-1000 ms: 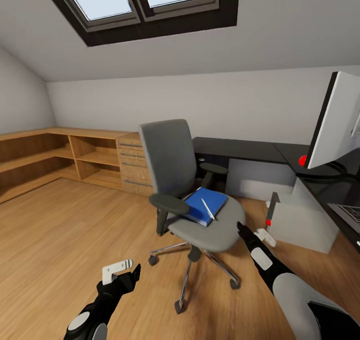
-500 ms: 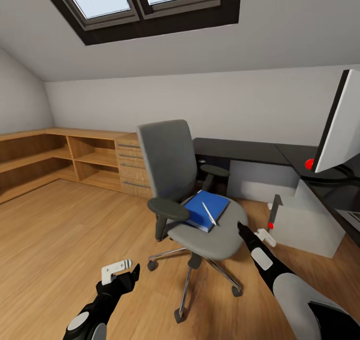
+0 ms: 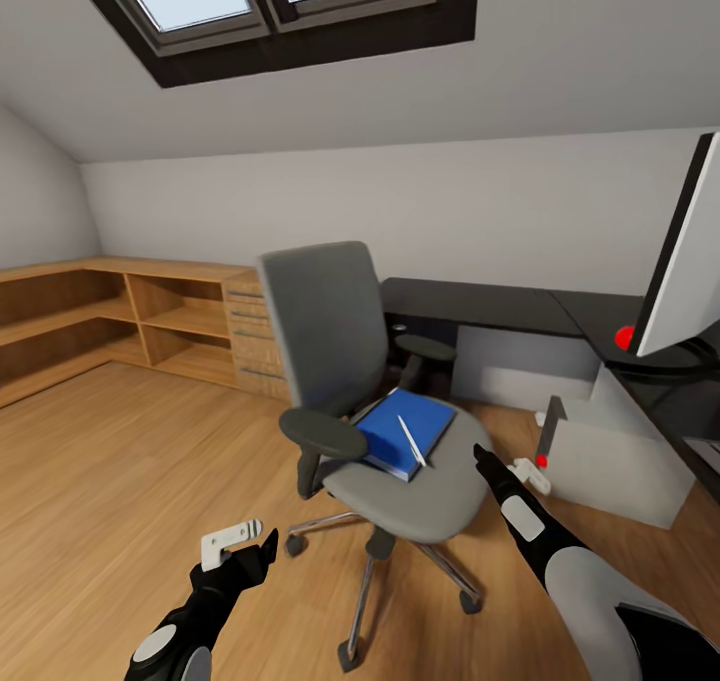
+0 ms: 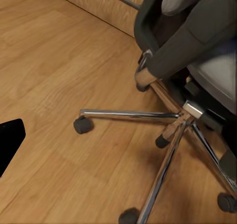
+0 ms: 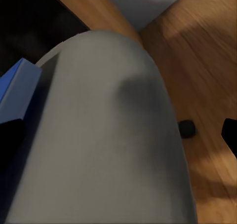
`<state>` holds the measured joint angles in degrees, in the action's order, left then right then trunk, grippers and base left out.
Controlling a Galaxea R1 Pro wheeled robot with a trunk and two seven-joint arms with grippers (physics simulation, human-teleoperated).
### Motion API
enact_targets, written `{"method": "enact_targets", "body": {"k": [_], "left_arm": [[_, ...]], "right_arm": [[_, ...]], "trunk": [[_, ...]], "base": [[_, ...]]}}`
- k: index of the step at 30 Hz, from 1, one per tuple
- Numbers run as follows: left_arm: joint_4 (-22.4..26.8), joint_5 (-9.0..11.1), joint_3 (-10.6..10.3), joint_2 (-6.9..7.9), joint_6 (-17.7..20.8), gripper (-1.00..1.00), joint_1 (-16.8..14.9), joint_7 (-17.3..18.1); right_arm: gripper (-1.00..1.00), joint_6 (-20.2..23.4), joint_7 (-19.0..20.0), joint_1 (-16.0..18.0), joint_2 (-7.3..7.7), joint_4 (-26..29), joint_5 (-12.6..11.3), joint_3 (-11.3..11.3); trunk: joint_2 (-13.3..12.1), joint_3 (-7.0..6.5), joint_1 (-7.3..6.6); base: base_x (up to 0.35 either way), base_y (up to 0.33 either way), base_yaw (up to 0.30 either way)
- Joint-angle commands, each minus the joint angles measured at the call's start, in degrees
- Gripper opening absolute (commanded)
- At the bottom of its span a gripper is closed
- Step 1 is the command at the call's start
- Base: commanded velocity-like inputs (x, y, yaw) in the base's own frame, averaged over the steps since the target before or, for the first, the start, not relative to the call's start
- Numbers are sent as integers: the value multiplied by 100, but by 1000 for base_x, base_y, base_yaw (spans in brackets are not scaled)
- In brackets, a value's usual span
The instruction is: In the bedroom, organize the workspace by keeping the computer under the desk, ensuring the monitor is on the desk, placing the keyboard on the desk next to the monitor, placing the mouse on the desk next to the keyboard, moving the folder from the swivel chair onto the desk next to the mouse, stacking the notebook on top of the folder with the pen on top of the notebook, and positioning the swivel chair next to the desk.
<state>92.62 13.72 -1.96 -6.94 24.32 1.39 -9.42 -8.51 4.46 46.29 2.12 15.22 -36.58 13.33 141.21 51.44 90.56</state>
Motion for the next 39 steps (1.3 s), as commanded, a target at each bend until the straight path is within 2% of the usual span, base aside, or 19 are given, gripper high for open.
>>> {"method": "enact_targets", "body": {"k": [1, 27, 39], "left_arm": [[10, 61, -7, 0, 24, 100, 0, -51], [1, 61, 81, -1, 37, 100, 1, -51], [1, 61, 82, -1, 37, 100, -2, -51]], "right_arm": [[100, -19, 47, 4, 0, -11, -60, 11], [100, -19, 53, 4, -11, -19, -60, 11], [100, -27, 55, 3, -18, -19, -60, 11]], "trunk": [[2, 5, 1], [2, 5, 1], [2, 5, 1]], "base": [[124, -90, 0], [61, -9, 2], [0, 0, 86]]}}
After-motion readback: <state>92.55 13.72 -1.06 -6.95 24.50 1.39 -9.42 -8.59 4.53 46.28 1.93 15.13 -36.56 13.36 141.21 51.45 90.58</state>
